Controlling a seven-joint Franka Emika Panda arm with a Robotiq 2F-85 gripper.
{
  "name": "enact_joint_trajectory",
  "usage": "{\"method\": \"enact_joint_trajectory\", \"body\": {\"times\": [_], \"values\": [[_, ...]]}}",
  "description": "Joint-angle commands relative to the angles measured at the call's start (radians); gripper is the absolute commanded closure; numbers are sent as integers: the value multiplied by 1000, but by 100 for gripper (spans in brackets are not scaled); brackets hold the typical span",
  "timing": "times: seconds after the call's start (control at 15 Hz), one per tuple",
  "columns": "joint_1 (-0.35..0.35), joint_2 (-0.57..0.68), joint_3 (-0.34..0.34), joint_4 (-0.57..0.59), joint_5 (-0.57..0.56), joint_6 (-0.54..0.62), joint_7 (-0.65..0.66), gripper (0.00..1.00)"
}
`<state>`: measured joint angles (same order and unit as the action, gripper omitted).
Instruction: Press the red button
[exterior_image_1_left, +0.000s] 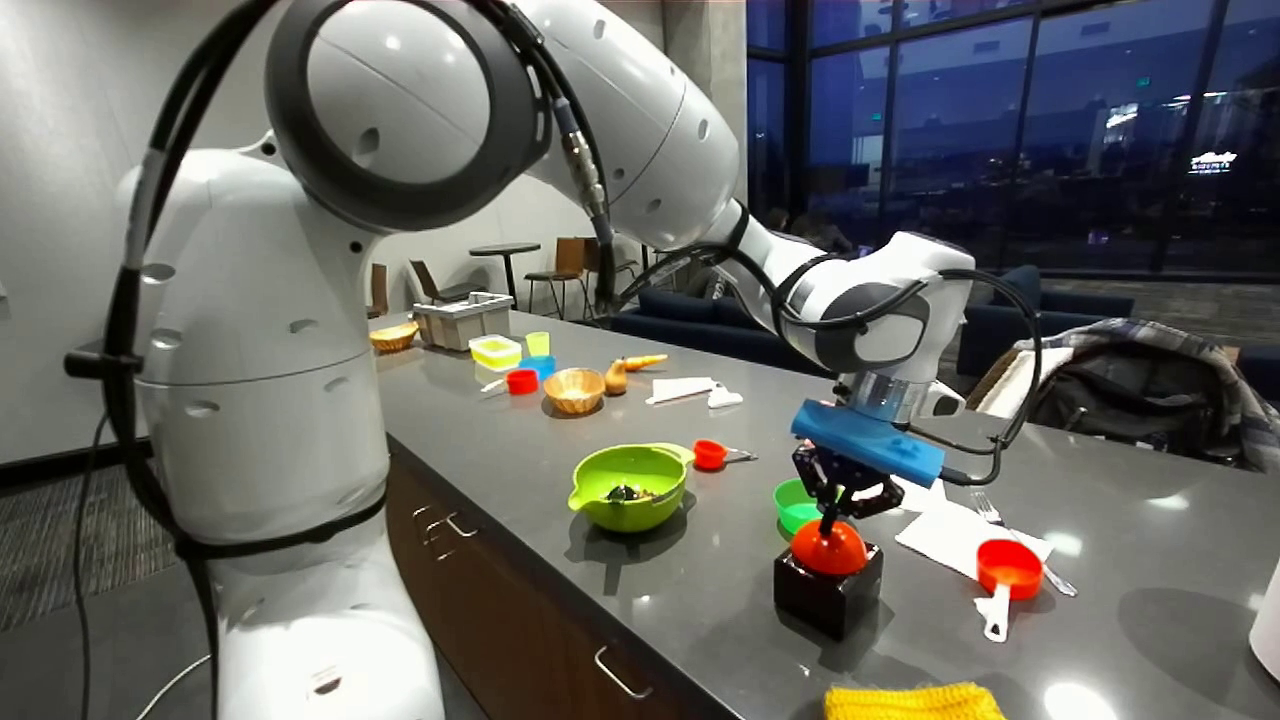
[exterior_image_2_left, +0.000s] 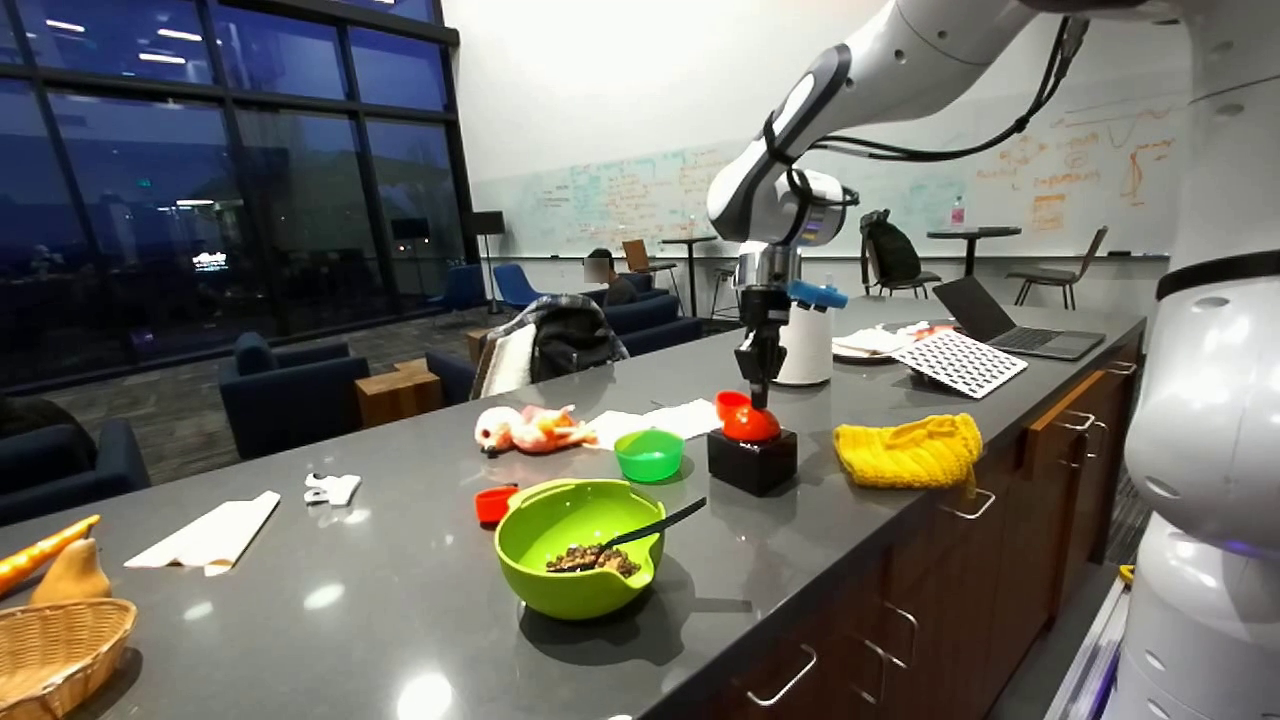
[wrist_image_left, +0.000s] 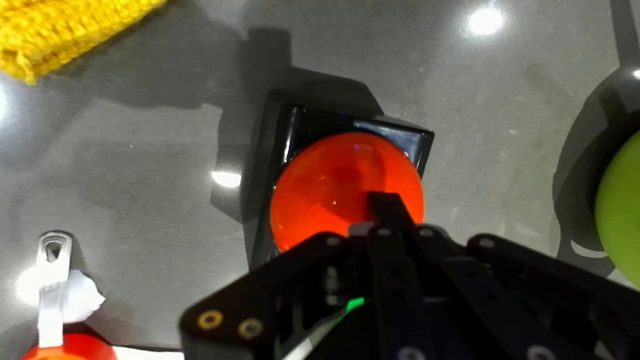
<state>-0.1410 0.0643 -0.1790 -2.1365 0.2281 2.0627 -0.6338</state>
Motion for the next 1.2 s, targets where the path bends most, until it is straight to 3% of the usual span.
{"method": "enact_joint_trajectory", "body": {"times": [0.0,1.13], "values": [[-8,43,22,-31,18,46,19,100],[0,58,42,-42,20,120,102,100]]}}
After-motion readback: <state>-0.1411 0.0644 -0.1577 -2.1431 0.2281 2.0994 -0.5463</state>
